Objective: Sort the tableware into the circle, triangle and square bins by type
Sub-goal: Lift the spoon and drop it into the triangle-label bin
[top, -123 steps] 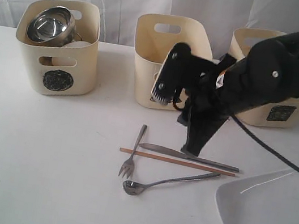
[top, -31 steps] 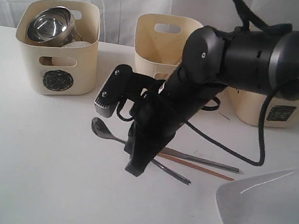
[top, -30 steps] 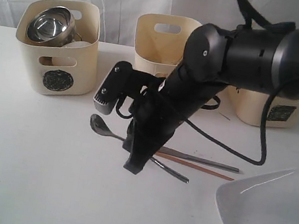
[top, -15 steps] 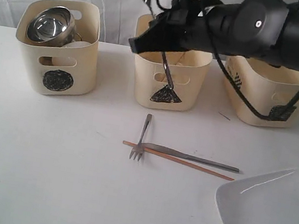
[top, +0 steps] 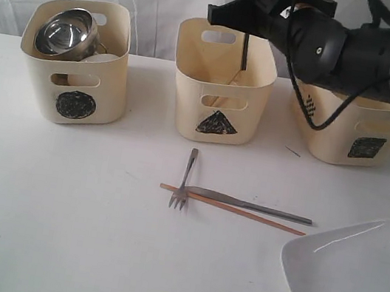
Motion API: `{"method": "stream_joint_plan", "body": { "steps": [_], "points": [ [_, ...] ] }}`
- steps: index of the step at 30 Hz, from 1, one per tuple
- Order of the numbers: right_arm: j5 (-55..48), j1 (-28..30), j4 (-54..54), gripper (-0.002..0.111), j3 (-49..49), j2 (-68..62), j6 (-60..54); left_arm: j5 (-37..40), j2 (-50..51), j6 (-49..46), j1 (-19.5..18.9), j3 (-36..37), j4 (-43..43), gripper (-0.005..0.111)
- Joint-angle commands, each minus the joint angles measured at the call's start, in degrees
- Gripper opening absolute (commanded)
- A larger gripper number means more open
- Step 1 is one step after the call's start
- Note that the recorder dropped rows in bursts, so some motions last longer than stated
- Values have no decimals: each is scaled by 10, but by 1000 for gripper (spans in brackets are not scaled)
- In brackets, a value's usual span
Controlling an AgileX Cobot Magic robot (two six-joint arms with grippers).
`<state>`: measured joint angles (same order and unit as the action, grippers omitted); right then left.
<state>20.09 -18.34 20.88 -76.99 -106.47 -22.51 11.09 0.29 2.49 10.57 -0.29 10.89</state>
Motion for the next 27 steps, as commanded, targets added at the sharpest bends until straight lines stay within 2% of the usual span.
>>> {"method": "stream_joint_plan", "body": {
  "steps": [1, 5, 11, 15, 18, 21, 25, 27],
  "points": [
    [12, 4, -6, 0, -35, -36, 4, 0, -3, 1, -1, 3, 2, 0],
    [0, 4, -5, 5, -58, -61, 4, 0, -3, 1, -1, 3, 2, 0],
    [1, 4, -4, 37, -59, -71, 4, 0, -3, 1, -1, 3, 2, 0],
    [-54, 4, -2, 39, -58, -50, 2, 0, -3, 1, -1, 3, 2, 0],
    [-155, 1, -3, 39, -31, -1, -53, 0, -3, 1, -1, 3, 2, 0],
    [-212, 1, -2, 39, 25, 71, -113, 0, -3, 1, -1, 3, 2, 0],
    [-506, -1, -52, 39, 57, 151, -215, 0, -3, 1, -1, 3, 2, 0],
    [-596, -13, -91, 39, 57, 146, -253, 0, -3, 1, -1, 3, 2, 0]
  ]
}}
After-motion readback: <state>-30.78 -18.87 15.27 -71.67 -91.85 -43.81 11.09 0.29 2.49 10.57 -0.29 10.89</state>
